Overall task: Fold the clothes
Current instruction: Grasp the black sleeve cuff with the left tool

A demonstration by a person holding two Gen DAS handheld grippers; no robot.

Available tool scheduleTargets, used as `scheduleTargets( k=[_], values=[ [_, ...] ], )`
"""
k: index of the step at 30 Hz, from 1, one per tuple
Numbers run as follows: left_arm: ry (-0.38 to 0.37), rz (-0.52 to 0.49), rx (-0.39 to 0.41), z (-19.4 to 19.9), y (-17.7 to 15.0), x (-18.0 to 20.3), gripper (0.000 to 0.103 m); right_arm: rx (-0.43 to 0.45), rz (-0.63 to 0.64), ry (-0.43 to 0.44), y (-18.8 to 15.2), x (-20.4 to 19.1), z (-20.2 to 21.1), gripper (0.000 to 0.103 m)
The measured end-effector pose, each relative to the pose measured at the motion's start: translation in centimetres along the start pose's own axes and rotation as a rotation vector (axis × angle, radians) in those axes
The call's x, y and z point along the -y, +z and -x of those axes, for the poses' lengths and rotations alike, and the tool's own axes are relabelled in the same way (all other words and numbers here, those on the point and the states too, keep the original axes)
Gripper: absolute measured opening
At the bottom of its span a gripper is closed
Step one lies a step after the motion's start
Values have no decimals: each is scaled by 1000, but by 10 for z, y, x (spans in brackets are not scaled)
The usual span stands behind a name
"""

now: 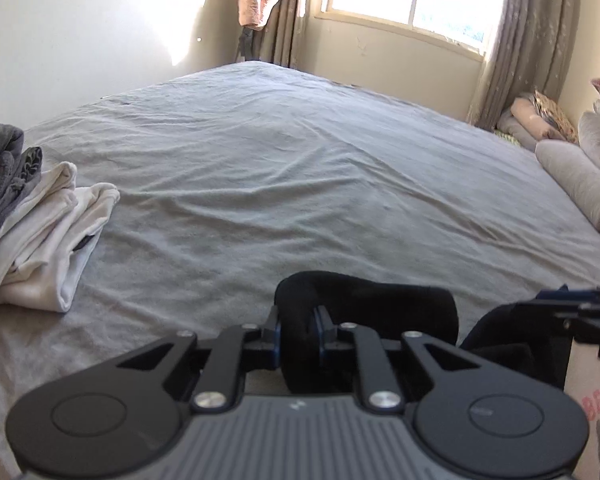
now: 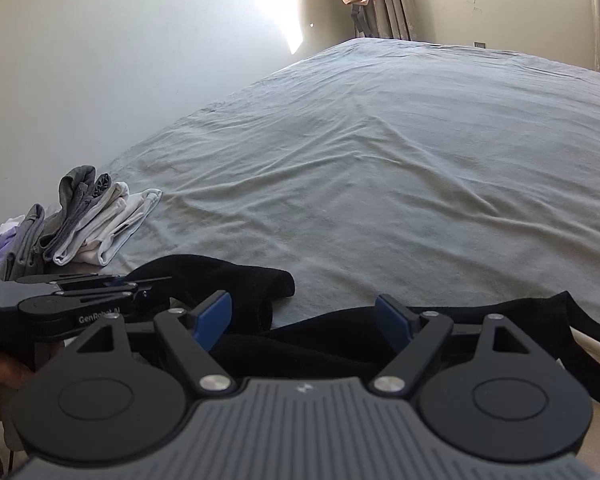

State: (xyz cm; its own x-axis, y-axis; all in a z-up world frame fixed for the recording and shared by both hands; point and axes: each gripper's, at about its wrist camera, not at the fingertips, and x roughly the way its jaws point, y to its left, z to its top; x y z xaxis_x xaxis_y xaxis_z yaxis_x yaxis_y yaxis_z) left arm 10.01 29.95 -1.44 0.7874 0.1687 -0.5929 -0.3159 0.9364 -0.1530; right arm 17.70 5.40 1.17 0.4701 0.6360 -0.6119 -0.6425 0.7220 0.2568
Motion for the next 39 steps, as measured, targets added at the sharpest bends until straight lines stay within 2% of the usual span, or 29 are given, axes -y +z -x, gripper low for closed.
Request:
scheduleTargets(
  k=[5,7,8,11,15,20,22,25,27,31,32,35,37,39],
  values=[
    [85,155,186,28,3,-16,18,-7,-10,-43,-7,9,0,82],
    [149,240,208,34,0,-25,24,-6,-30,-52,-10,16,2,82],
    [184,283,221,37,-1,-30,24,-6,-39,-57,-11,18,3,82],
    [244,321,233,41,0,-40,25,-9,-52,-48,-16,20,7,82],
    [248,338,190,38,1,-47,33,-16,-3,6,-24,2,10,82],
    [106,337,113,23,3,-49,37,-23,66,77,-26,-28,4,79],
    [74,269,79,16,4,-40,40,-27,80,101,-26,-37,0,78],
    [141,181,47,8,1,-29,41,-36,110,129,-29,-50,-8,75],
    [186,122,26,4,-1,-22,37,-43,136,148,-31,-59,-14,69],
    [247,157,35,12,1,-40,31,-54,229,175,-32,-83,-30,62],
    [263,175,15,12,1,-46,27,-55,250,183,-31,-89,-34,62],
    [288,240,-55,9,-2,-63,24,-54,305,174,-29,-103,-49,52],
    [241,296,-65,12,-1,-70,24,-59,321,158,-25,-109,-59,33],
    [197,337,-59,17,0,-73,24,-59,262,183,-16,-106,-66,33]
  ],
)
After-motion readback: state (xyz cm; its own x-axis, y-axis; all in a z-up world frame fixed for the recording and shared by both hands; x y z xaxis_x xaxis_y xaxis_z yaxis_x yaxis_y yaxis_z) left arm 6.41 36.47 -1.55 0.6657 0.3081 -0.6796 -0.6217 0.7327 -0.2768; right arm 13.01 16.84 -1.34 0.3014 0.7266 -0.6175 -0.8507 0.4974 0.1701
